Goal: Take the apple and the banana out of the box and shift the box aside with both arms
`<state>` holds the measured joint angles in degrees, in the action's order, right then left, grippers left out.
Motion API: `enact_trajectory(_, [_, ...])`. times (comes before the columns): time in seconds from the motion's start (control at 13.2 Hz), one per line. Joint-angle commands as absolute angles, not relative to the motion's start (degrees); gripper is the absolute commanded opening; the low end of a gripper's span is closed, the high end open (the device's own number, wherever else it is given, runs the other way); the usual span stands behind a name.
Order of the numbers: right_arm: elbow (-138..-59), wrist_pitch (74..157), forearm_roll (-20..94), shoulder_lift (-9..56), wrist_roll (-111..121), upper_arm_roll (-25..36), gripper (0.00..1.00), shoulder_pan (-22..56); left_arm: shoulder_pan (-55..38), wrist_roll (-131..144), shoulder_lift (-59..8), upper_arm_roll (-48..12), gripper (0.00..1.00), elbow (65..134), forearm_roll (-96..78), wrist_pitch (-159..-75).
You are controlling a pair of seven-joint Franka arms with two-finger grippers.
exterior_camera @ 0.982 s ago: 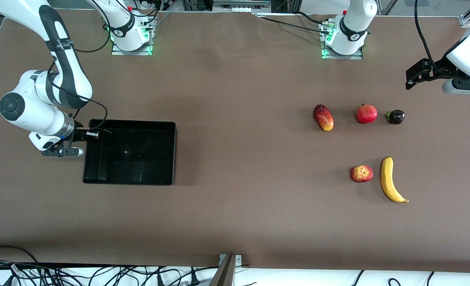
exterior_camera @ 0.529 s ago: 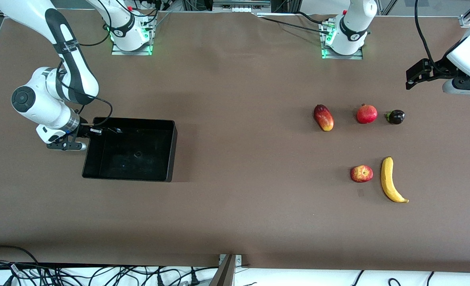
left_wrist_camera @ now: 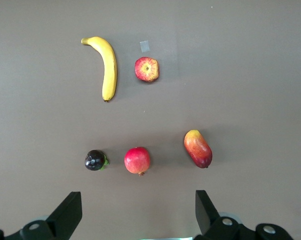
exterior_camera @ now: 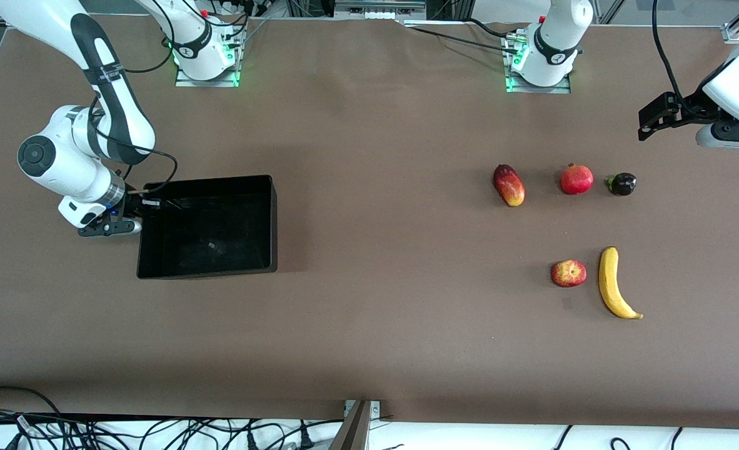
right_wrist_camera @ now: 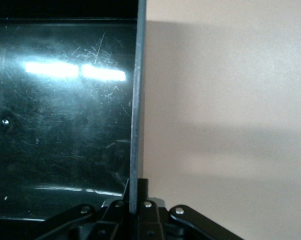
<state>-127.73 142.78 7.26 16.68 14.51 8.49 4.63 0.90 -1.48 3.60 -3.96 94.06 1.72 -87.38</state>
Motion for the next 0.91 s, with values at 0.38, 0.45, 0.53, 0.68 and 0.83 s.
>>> enact_trajectory(0.38, [-111.7,122.9,9.2,14.3,7.4,7.7,1.0,6.6,0.4,-1.3,4.3,-3.3,1.0,94.6,0.4,-86.8])
enact_trajectory(0.45, [-108.1,118.2,7.8,13.9,6.3,7.9,1.0,7.4,0.4,-1.3,4.3,-3.3,1.0,94.6,0.4,-86.8])
enact_trajectory(0.53, [-103.8,113.2,6.4,12.9,5.5,7.8,1.0,7.5,0.4,-1.2,4.3,-3.3,1.0,94.6,0.4,-86.8])
enact_trajectory(0.68, [-97.4,104.0,4.6,10.7,4.6,7.7,1.0,7.5,0.4,-1.2,4.3,-3.3,1.0,94.6,0.4,-86.8])
enact_trajectory(0.83, [-96.0,98.7,3.5,5.7,4.6,7.7,1.0,7.5,0.4,-1.3,4.2,-3.3,1.0,94.6,0.4,-86.8])
